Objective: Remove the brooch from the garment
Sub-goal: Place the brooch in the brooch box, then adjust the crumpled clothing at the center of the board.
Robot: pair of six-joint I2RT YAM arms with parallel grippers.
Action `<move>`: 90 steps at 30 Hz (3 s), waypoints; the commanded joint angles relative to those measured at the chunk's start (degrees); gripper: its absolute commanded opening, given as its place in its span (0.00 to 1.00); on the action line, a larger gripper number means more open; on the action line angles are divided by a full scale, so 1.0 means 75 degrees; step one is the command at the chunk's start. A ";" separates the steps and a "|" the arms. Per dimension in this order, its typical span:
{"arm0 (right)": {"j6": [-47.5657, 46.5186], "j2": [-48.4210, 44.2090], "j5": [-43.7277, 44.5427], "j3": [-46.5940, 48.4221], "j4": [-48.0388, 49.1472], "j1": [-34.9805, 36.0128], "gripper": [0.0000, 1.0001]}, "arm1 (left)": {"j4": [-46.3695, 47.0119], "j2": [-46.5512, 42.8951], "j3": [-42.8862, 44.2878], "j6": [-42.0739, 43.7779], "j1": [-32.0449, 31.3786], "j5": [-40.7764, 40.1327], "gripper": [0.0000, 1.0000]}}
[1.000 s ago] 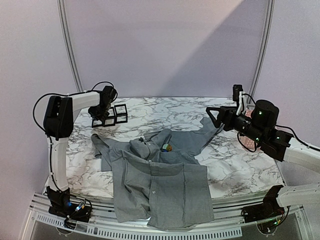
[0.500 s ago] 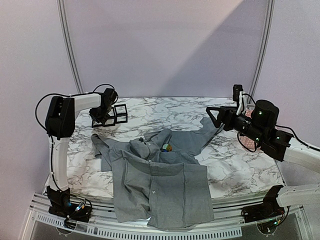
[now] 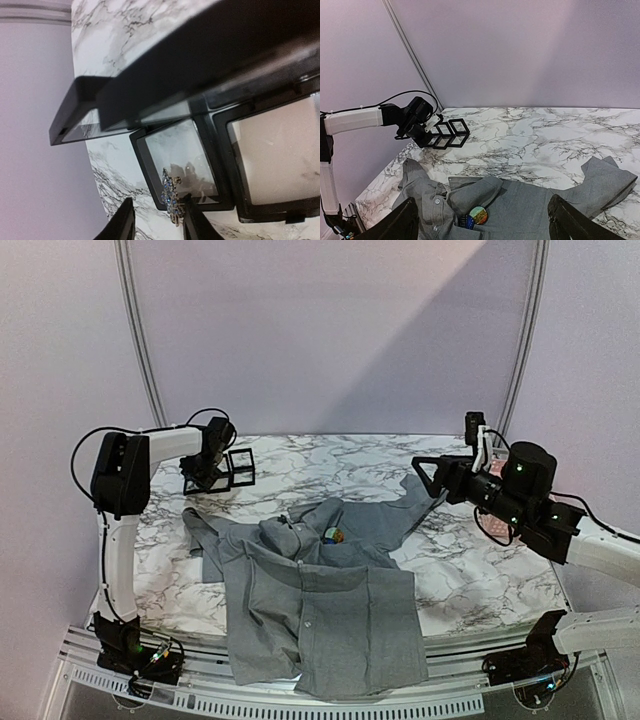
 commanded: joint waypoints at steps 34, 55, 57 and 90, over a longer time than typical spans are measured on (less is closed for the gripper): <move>0.0120 0.1222 -0.0286 0.0448 -0.0114 -0.0059 0.88 | 0.0613 -0.4029 -0.1465 -0.0752 -0.1899 0.5150 0.79; 0.2949 0.4213 0.0650 0.1232 -0.1957 -0.0961 0.83 | 0.0630 -0.1844 -0.0529 -0.2036 -0.4358 0.5818 1.00; 0.3064 0.4353 0.0499 0.1222 -0.1882 -0.1011 0.83 | 0.0559 -0.1683 -0.0437 -0.2075 -0.4370 0.5546 0.99; 0.3209 0.5994 -0.0016 0.2238 -0.1814 -0.1035 0.57 | 0.0418 -0.0518 -0.0282 -0.1837 -0.4476 0.4582 0.53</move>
